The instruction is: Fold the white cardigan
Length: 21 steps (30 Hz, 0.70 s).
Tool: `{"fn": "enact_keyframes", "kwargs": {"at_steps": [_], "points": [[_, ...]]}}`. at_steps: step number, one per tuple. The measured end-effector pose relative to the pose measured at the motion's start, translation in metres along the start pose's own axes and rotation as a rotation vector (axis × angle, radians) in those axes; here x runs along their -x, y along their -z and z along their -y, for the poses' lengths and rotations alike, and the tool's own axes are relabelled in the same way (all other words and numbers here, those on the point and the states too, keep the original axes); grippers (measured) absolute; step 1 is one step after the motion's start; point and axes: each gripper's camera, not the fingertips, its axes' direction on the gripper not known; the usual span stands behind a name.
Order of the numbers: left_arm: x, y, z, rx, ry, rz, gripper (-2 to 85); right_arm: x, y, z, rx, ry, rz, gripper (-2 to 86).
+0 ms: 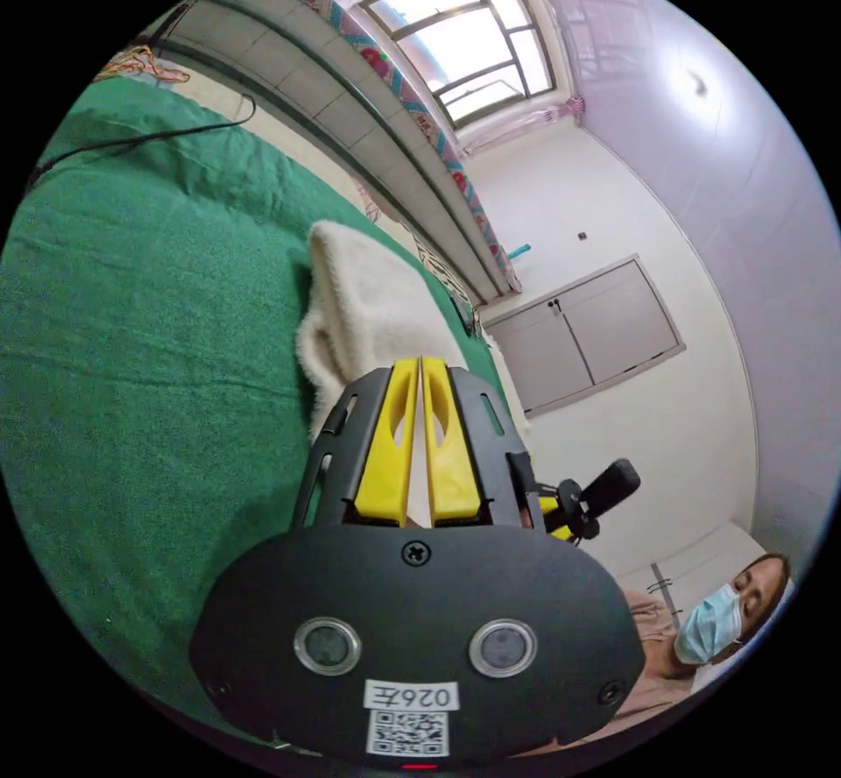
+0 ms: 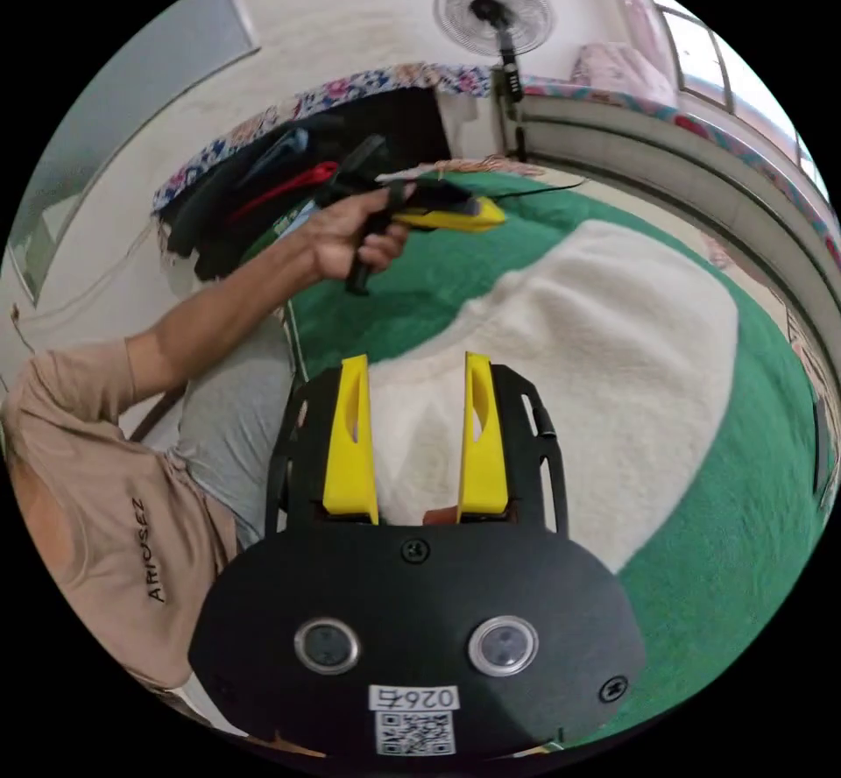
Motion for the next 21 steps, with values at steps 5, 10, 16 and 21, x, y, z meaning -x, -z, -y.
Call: {"fn": "enact_keyframes", "kwargs": {"at_steps": [5,10,16,21], "points": [[-0.010,-0.068,0.005,0.109,-0.086,0.132,13.9,0.059,0.005,-0.014,0.032,0.083,-0.136,11.9],[0.003,-0.132,-0.003,0.253,-0.046,0.317,11.8,0.067,0.009,-0.019,0.186,0.097,-0.238,8.0],[0.023,-0.123,-0.006,0.203,0.046,0.160,1.4,0.033,0.122,-0.029,-0.036,-0.063,-0.176,-0.8],[-0.021,-0.147,0.008,0.152,-0.037,0.040,0.1,-0.037,0.250,-0.078,-0.345,-0.369,-0.039,-1.0]]}}
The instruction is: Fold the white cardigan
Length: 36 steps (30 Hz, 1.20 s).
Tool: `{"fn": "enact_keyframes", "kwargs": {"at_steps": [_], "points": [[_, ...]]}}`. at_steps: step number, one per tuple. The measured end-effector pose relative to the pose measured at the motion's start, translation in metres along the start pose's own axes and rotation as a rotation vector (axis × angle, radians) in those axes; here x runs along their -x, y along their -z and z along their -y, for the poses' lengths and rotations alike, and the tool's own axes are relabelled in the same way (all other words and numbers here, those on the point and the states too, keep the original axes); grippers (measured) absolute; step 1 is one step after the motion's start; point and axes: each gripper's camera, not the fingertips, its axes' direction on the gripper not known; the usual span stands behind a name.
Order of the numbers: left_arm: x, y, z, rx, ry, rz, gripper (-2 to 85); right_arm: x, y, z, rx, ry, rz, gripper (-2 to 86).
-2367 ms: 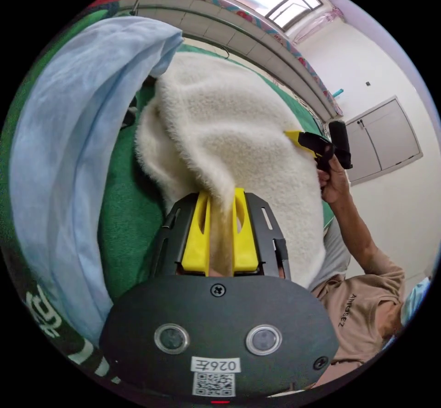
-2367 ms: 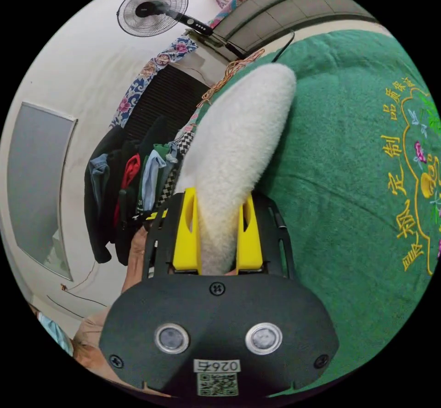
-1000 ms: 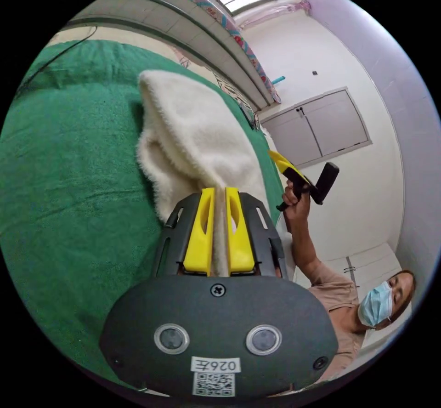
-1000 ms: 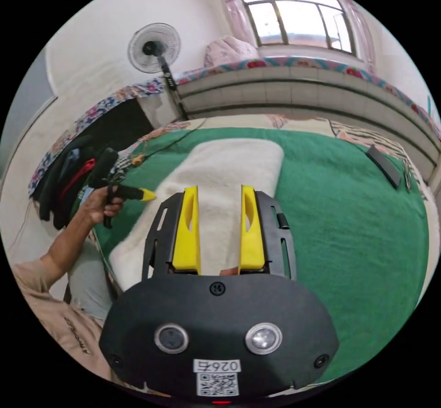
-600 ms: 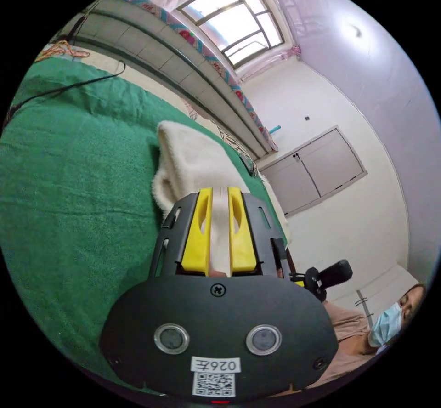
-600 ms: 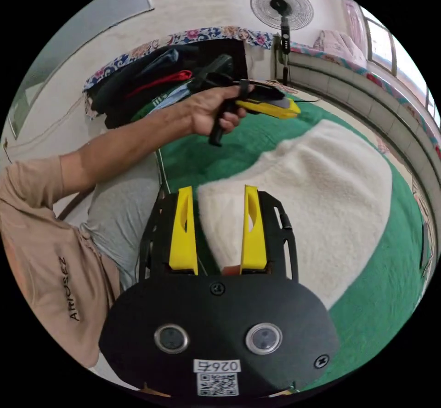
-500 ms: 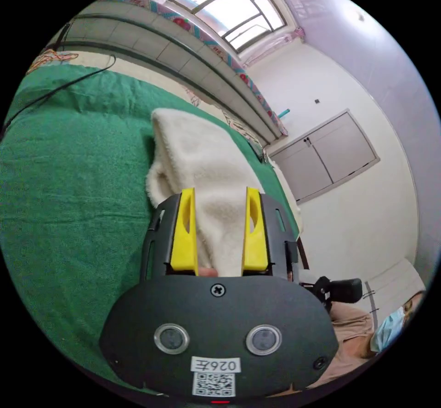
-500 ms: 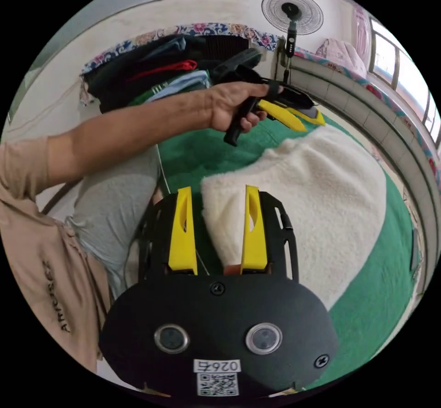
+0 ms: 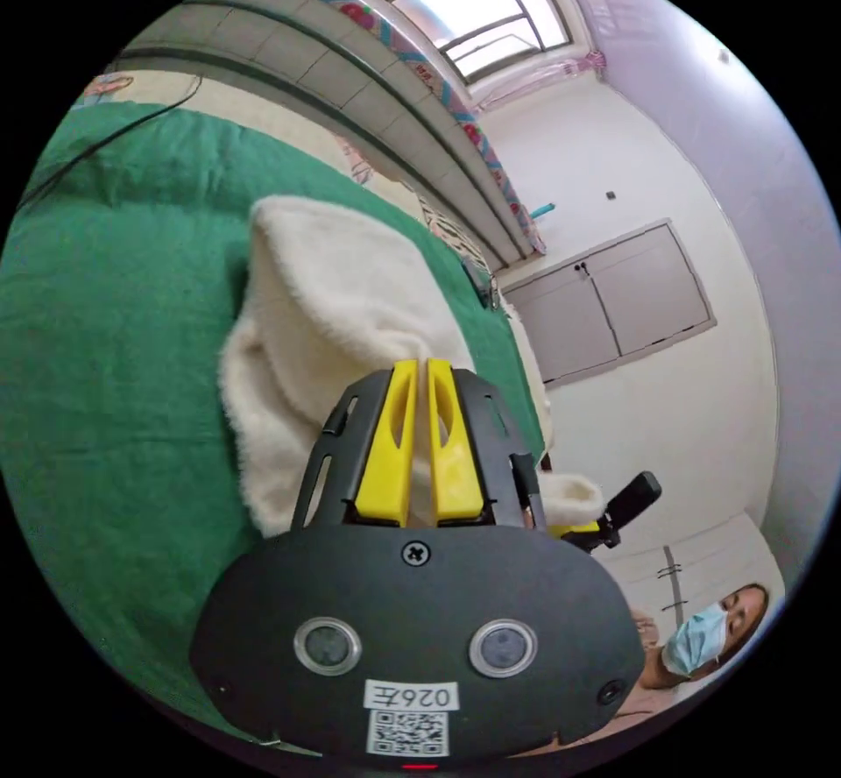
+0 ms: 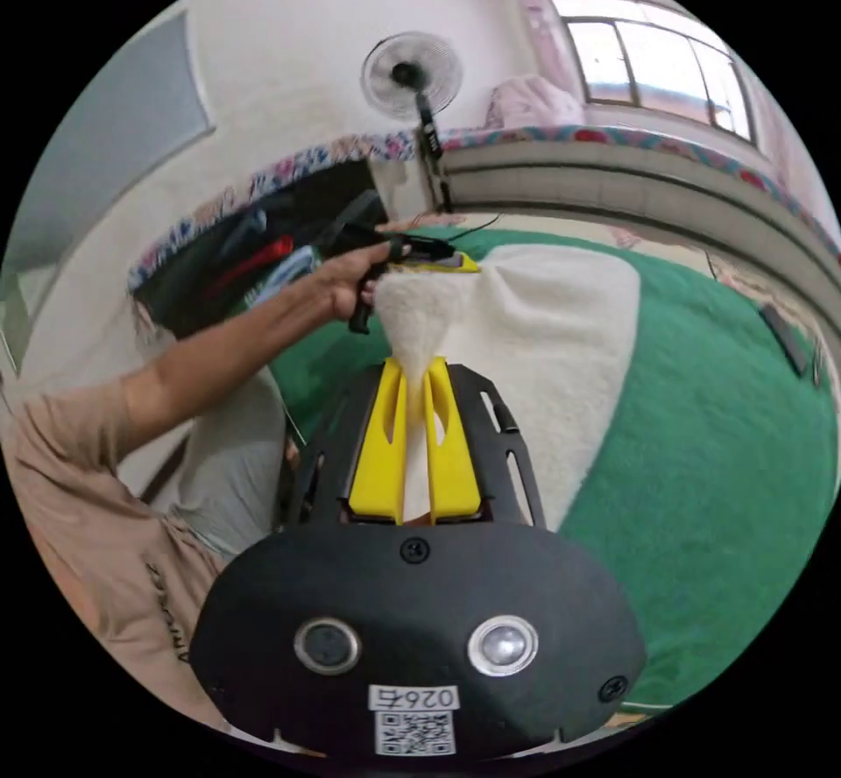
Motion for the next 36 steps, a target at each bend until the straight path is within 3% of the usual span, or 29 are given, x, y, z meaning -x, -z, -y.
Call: {"fn": "enact_keyframes", "kwargs": {"at_steps": [5,12,14,18,21,25,27,30,33,35,36], "points": [[-0.125,-0.099,0.043,0.051,-0.240,-0.066,-0.7,-0.074,0.122,-0.013,-0.246,-0.262,-0.010,-0.6],[-0.233,-0.298,0.028,0.248,-0.371,-0.204,-0.9,-0.130,0.240,-0.056,-0.388,-0.583,-0.406,2.4],[-0.239,-0.337,-0.001,0.299,-0.415,-0.237,-0.6,-0.139,0.256,-0.057,-0.397,-0.599,-0.429,2.9],[-0.208,-0.331,-0.027,0.303,-0.453,-0.109,1.9,-0.150,0.256,-0.030,-0.319,-0.494,-0.429,5.1],[-0.165,-0.268,-0.045,0.145,-0.504,0.082,8.0,-0.152,0.228,0.005,-0.211,-0.334,-0.354,7.4],[-0.089,-0.168,-0.081,-0.135,-0.519,0.450,14.6,-0.148,0.188,0.046,-0.092,-0.149,-0.447,10.8],[-0.053,-0.148,-0.088,-0.142,-0.474,0.561,18.5,-0.160,0.168,0.071,-0.024,-0.128,-0.445,14.0],[-0.001,-0.153,-0.081,-0.020,-0.351,0.530,24.4,-0.190,0.145,0.090,0.066,-0.206,-0.351,18.0],[0.014,-0.182,-0.067,0.090,-0.312,0.464,21.9,-0.214,0.118,0.093,0.189,-0.269,-0.170,17.8],[0.002,-0.211,-0.057,0.247,-0.330,0.472,4.8,-0.218,0.108,0.092,0.227,-0.264,-0.081,15.7],[-0.004,-0.216,-0.055,0.253,-0.334,0.490,4.7,-0.217,0.108,0.092,0.237,-0.249,-0.073,13.4]]}}
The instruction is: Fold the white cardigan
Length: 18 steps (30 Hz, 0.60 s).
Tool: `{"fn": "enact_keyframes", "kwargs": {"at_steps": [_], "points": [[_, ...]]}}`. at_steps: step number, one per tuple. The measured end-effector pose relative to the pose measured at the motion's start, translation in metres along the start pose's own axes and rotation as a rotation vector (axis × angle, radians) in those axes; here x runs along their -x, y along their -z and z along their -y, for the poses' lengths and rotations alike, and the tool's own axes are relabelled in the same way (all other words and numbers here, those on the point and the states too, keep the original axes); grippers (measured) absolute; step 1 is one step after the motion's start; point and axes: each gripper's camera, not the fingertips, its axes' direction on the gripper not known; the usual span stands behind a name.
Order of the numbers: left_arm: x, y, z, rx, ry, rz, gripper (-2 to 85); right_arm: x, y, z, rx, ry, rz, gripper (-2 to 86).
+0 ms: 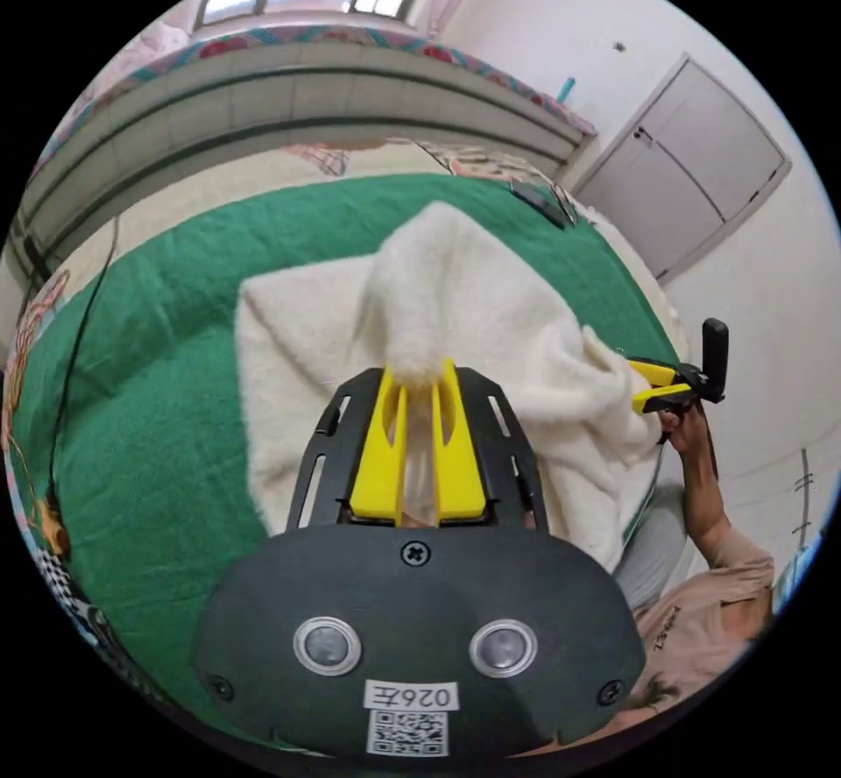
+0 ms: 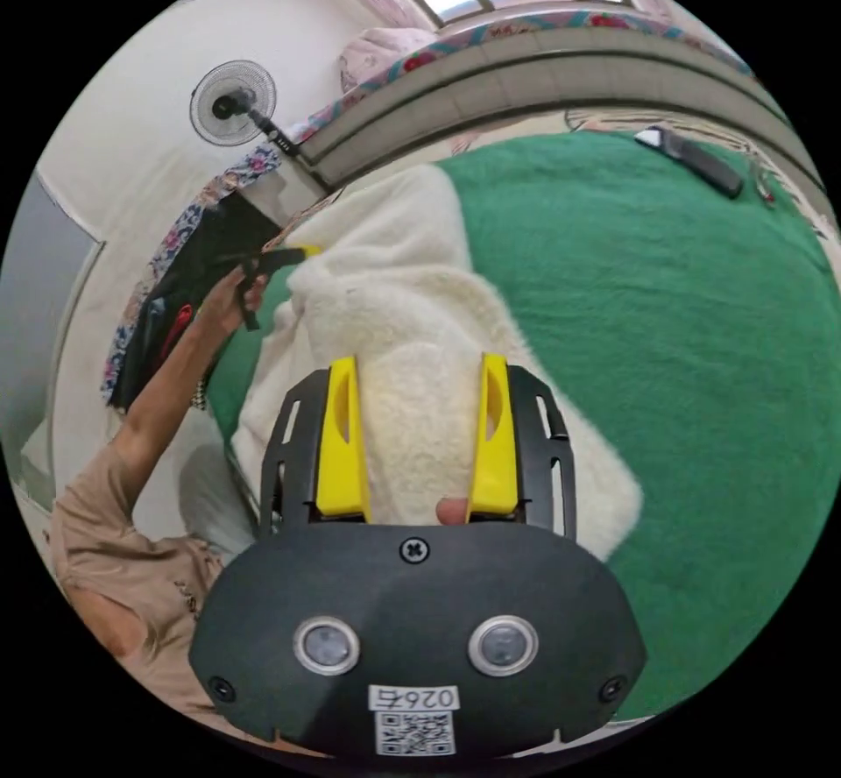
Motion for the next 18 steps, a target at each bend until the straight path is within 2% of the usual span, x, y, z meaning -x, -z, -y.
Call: {"fn": "enact_keyframes", "kwargs": {"at_steps": [2,4,6,8,9,11,14,18], "points": [[-0.033,0.001,0.020,-0.017,-0.105,0.036,4.3,0.002,0.013,-0.003,-0.045,0.011,-0.045,6.9],[-0.057,0.007,0.040,-0.054,-0.139,-0.018,4.2,0.000,0.039,-0.009,-0.148,-0.042,-0.075,1.2],[-0.083,0.018,0.065,-0.172,-0.165,-0.141,4.5,-0.006,0.074,-0.021,-0.270,-0.153,-0.181,0.0],[-0.129,0.029,0.096,-0.367,-0.238,-0.409,6.3,-0.006,0.095,-0.034,-0.372,-0.251,-0.369,0.0],[-0.141,0.030,0.102,-0.391,-0.267,-0.474,7.5,-0.003,0.108,-0.043,-0.450,-0.310,-0.520,0.0],[-0.186,0.030,0.121,-0.374,-0.411,-0.653,10.6,0.006,0.121,-0.049,-0.519,-0.321,-0.657,1.4],[-0.217,0.023,0.109,-0.295,-0.501,-0.549,11.0,0.015,0.110,-0.036,-0.465,-0.228,-0.648,4.4],[-0.216,0.004,0.055,-0.155,-0.553,-0.293,12.3,0.004,0.055,0.000,-0.202,-0.169,-0.551,10.2]]}}
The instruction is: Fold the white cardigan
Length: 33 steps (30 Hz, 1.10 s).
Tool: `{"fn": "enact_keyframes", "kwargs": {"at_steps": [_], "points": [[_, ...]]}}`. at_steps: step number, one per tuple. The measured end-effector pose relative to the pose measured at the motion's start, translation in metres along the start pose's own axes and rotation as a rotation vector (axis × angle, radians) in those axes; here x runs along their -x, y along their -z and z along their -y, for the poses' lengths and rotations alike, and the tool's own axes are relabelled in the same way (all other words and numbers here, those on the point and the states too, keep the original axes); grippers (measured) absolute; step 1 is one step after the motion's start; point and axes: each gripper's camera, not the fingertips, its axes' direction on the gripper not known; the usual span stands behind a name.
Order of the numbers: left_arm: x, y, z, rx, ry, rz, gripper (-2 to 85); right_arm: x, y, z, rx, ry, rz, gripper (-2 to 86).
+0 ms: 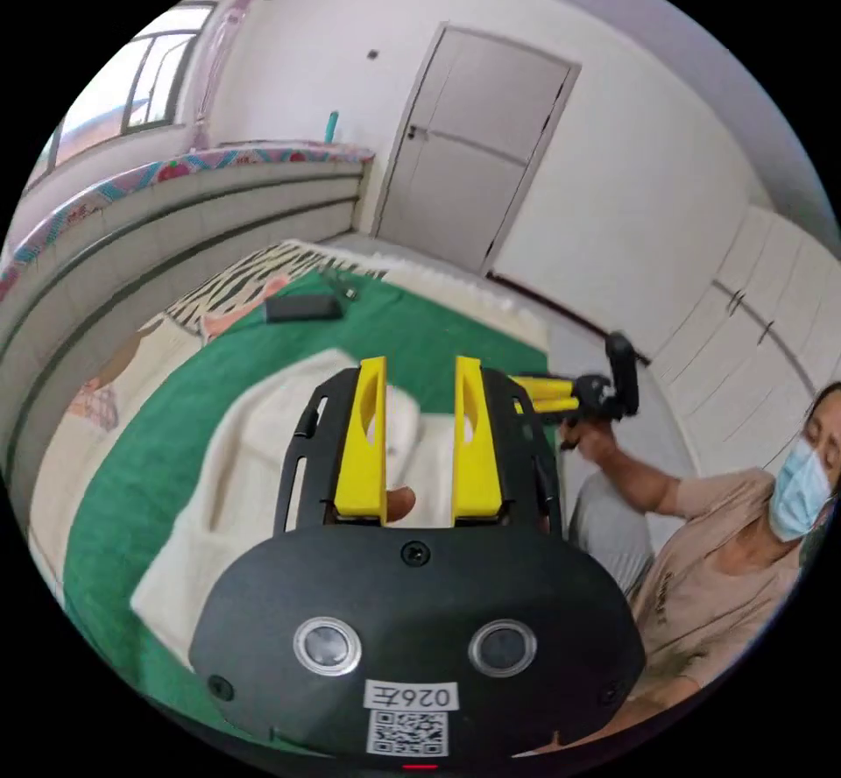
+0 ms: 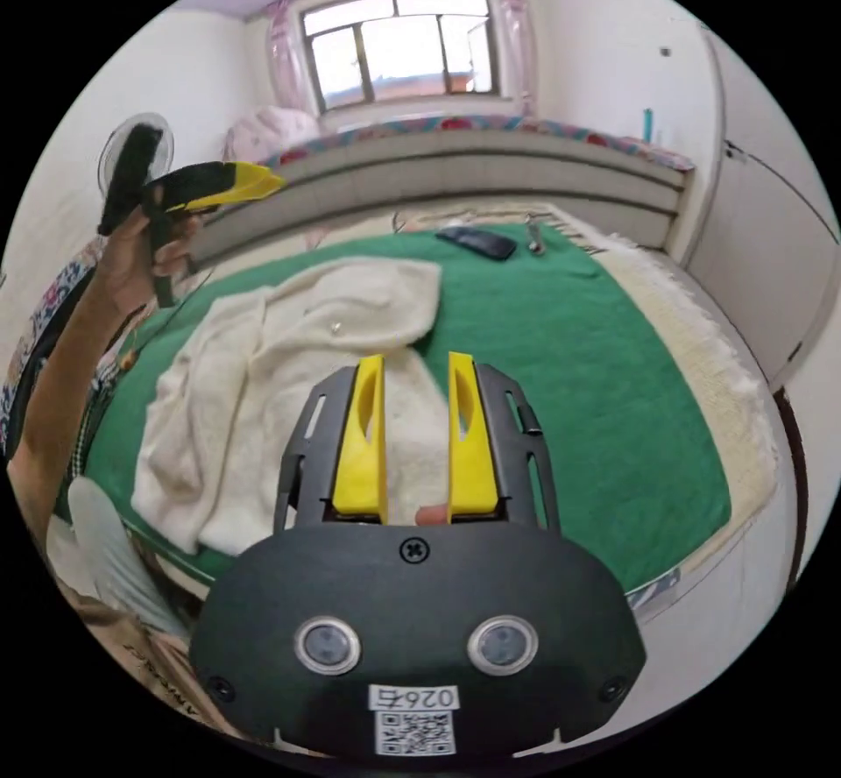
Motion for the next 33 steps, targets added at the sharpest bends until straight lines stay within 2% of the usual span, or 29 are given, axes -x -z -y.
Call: {"fn": "enact_keyframes", "kwargs": {"at_steps": [2,4,5,7,9,10,12,13,15,16,18,19,22,24,27,29,31,33], "points": [[-0.007,-0.004,-0.054,0.104,0.039,0.129,14.9,0.003,-0.030,0.009,0.121,0.006,0.010,13.9],[-0.009,-0.005,-0.094,0.152,0.082,0.141,15.8,0.005,-0.063,0.013,0.266,0.000,0.123,15.6],[-0.009,-0.003,-0.117,0.167,0.113,0.113,16.1,0.009,-0.079,0.013,0.325,-0.002,0.235,13.5],[-0.011,0.001,-0.145,0.160,0.154,0.060,17.0,0.025,-0.078,0.012,0.317,0.062,0.366,6.2],[-0.014,0.003,-0.162,0.144,0.183,0.048,18.8,0.054,-0.068,0.012,0.357,0.212,0.500,1.0],[-0.016,0.001,-0.166,0.139,0.189,0.060,20.2,0.060,-0.066,0.011,0.374,0.246,0.478,0.5],[-0.018,-0.010,-0.162,0.173,0.181,0.093,21.0,0.059,-0.055,0.011,0.380,0.192,0.169,-0.6],[-0.019,-0.019,-0.157,0.216,0.171,0.112,21.3,0.054,-0.052,0.012,0.371,0.155,0.087,-0.8],[-0.021,-0.026,-0.149,0.258,0.154,0.115,21.9,0.036,-0.034,0.012,0.281,-0.005,0.039,-0.6],[-0.024,-0.023,-0.145,0.261,0.153,0.115,22.4,0.035,-0.030,0.012,0.245,-0.036,0.008,-0.6],[-0.026,-0.011,-0.147,0.254,0.166,0.133,22.9,0.051,-0.009,0.010,0.112,-0.063,-0.199,-0.2],[-0.025,-0.001,-0.151,0.244,0.176,0.145,22.6,0.059,-0.004,0.010,0.069,-0.044,-0.213,0.2],[-0.013,0.026,-0.168,0.229,0.237,0.168,21.3,0.111,0.008,0.010,-0.077,0.127,0.011,1.9],[0.002,0.042,-0.180,0.203,0.305,0.160,21.1,0.158,-0.008,0.016,-0.028,0.249,0.259,3.3],[0.029,0.064,-0.200,0.140,0.410,0.116,20.8,0.216,-0.043,0.022,0.060,0.347,0.427,7.1],[0.040,0.075,-0.206,0.118,0.432,0.111,20.9,0.247,-0.063,0.026,0.103,0.395,0.490,10.2],[0.042,0.075,-0.203,0.104,0.421,0.061,22.9,0.275,-0.086,0.032,0.180,0.426,0.458,11.7],[0.041,0.064,-0.196,0.123,0.408,-0.039,25.1,0.293,-0.108,0.039,0.255,0.424,0.370,9.4]]}}
